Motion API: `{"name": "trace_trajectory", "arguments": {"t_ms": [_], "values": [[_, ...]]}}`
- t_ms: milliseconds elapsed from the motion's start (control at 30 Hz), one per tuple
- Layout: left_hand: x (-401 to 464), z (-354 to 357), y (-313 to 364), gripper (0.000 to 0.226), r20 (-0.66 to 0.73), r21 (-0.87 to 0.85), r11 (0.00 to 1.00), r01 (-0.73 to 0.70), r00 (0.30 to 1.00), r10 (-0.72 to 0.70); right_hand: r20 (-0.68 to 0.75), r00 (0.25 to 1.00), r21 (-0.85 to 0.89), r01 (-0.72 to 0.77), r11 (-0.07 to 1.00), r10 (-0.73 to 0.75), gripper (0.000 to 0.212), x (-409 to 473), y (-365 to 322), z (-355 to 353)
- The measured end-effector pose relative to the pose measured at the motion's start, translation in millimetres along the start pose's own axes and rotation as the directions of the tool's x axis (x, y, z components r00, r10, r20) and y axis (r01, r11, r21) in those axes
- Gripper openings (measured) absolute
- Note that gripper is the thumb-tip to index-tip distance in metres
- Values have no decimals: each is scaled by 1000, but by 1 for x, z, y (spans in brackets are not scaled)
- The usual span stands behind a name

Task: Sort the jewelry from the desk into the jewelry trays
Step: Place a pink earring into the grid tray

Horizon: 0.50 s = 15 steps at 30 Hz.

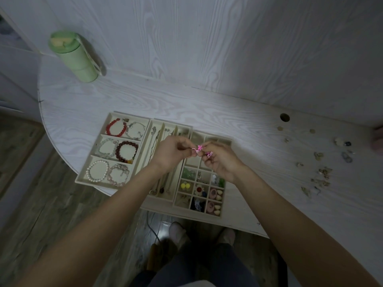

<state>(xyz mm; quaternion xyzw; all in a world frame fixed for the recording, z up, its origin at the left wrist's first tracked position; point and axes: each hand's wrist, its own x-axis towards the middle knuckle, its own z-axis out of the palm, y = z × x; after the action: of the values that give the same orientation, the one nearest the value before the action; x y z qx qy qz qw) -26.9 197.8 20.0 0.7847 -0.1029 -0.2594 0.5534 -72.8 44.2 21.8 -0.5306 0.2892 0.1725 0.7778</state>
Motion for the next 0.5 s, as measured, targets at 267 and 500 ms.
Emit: {"name": "trace_trajectory", "arguments": {"t_ms": [267, 500], "values": [[1, -1, 3, 12, -18, 142, 988, -55, 998, 58, 16, 1000, -101, 6, 995, -4, 3, 5, -4, -6], [7, 2, -5, 13, -119, 134, 988, 72, 991, -56, -23, 999, -300, -51, 953, 46, 13, 17, 1, -11]]}}
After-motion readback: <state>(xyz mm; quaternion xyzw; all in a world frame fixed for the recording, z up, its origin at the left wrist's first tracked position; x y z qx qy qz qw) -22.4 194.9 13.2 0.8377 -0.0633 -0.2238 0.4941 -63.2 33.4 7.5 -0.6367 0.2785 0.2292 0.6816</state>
